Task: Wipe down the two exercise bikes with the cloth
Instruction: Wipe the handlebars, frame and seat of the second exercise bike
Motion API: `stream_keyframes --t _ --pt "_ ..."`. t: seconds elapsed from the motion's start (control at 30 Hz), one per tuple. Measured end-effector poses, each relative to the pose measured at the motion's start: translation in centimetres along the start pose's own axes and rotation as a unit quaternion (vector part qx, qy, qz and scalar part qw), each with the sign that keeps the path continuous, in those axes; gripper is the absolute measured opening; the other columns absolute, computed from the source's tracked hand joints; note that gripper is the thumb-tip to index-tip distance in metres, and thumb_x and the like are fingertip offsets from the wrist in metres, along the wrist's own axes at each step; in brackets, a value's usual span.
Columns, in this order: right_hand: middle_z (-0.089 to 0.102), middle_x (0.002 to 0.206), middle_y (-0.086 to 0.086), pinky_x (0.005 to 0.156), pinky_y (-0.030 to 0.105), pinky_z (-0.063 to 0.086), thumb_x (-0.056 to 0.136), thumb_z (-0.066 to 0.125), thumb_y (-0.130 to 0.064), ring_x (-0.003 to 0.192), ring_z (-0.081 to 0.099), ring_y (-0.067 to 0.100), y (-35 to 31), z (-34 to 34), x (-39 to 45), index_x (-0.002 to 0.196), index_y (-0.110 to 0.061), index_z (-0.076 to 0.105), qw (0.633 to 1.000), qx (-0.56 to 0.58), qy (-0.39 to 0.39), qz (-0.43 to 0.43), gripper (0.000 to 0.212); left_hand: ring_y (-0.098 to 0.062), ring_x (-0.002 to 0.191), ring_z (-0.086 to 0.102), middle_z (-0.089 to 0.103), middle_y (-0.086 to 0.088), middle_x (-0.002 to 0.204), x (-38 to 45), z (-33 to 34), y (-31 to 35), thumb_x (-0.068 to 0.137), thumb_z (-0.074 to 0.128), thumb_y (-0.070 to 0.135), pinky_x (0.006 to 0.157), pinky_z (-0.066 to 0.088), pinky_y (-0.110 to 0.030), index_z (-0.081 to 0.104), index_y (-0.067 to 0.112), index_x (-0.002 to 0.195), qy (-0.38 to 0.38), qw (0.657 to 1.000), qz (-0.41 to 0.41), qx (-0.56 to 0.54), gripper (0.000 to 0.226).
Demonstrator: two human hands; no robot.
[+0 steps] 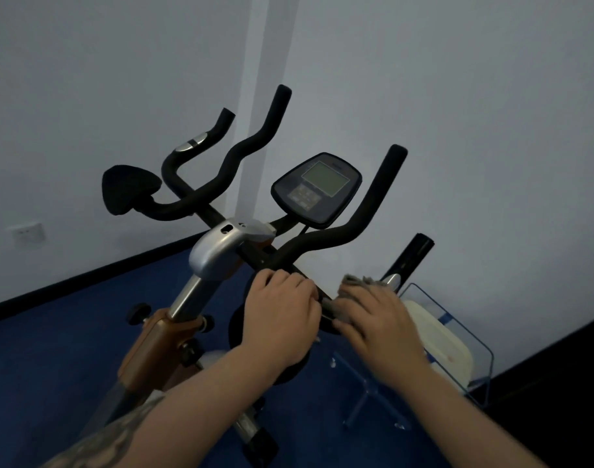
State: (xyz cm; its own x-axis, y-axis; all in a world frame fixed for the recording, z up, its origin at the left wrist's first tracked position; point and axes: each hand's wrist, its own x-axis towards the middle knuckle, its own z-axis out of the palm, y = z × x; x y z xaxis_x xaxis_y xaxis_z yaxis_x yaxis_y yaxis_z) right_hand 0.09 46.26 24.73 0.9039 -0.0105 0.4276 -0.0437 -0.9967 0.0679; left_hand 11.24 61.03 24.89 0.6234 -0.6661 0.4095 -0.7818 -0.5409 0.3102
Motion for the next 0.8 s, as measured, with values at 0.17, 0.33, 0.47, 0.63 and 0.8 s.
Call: stream_keyframes --t 0.17,0.33,0.47,0.63,0.8 --pt "0.057 0.133 0.004 0.113 0.046 0.029 0.096 0.051 -0.031 0.122 0.053 0.027 6.2 -3.1 1.6 0.105 -0.019 0.07 0.991 -0.047 0.061 0.106 0.024 -0.009 0.09 0.052 0.063 0.015 0.091 0.4 -0.1 0.3 0.092 0.035 0.036 0.084 0.032 -0.027 0.067 0.03 0.093 -0.003 1.0 -0.01 -0.006 0.032" --pt "0.06 0.124 0.004 0.114 0.045 0.028 0.1 0.044 -0.028 0.127 0.046 0.026 4.0 -0.7 0.3 0.111 -0.015 0.069 1.0 0.014 0.026 0.011 0.03 -0.017 0.099 0.049 0.062 0.004 0.097 3.6 0.5 1.4 0.097 0.04 0.034 0.088 0.037 -0.032 0.067 0.022 0.099 -0.099 0.995 -0.002 0.013 0.03" --pt "0.061 0.125 0.003 0.109 0.037 0.032 0.096 0.052 -0.029 0.117 0.055 0.026 10.3 -4.8 2.7 0.111 -0.015 0.069 0.995 -0.074 -0.007 -0.058 0.026 -0.016 0.085 0.053 0.062 0.005 0.082 4.0 1.3 1.9 0.097 0.039 0.034 0.088 0.038 -0.031 0.064 0.022 0.086 -0.132 0.99 -0.022 0.048 0.03" --pt "0.058 0.125 0.0 0.118 0.047 0.017 0.095 0.046 -0.024 0.128 0.045 0.022 5.9 -1.0 0.4 0.113 -0.018 0.067 0.997 0.032 0.059 0.036 0.028 -0.012 0.071 0.044 0.047 0.009 0.064 3.8 1.6 1.6 0.096 0.038 0.038 0.084 0.038 -0.028 0.045 0.029 0.065 -0.112 0.992 -0.039 0.037 0.033" --pt "0.064 0.117 0.0 0.119 0.046 0.016 0.097 0.045 -0.03 0.112 0.058 0.023 11.4 -4.4 3.1 0.109 -0.018 0.069 0.994 -0.079 0.006 -0.081 0.029 -0.006 0.055 0.029 0.039 0.008 0.059 3.9 1.5 1.9 0.095 0.04 0.036 0.072 0.027 -0.027 0.037 0.029 0.059 -0.09 0.993 -0.051 0.05 0.037"
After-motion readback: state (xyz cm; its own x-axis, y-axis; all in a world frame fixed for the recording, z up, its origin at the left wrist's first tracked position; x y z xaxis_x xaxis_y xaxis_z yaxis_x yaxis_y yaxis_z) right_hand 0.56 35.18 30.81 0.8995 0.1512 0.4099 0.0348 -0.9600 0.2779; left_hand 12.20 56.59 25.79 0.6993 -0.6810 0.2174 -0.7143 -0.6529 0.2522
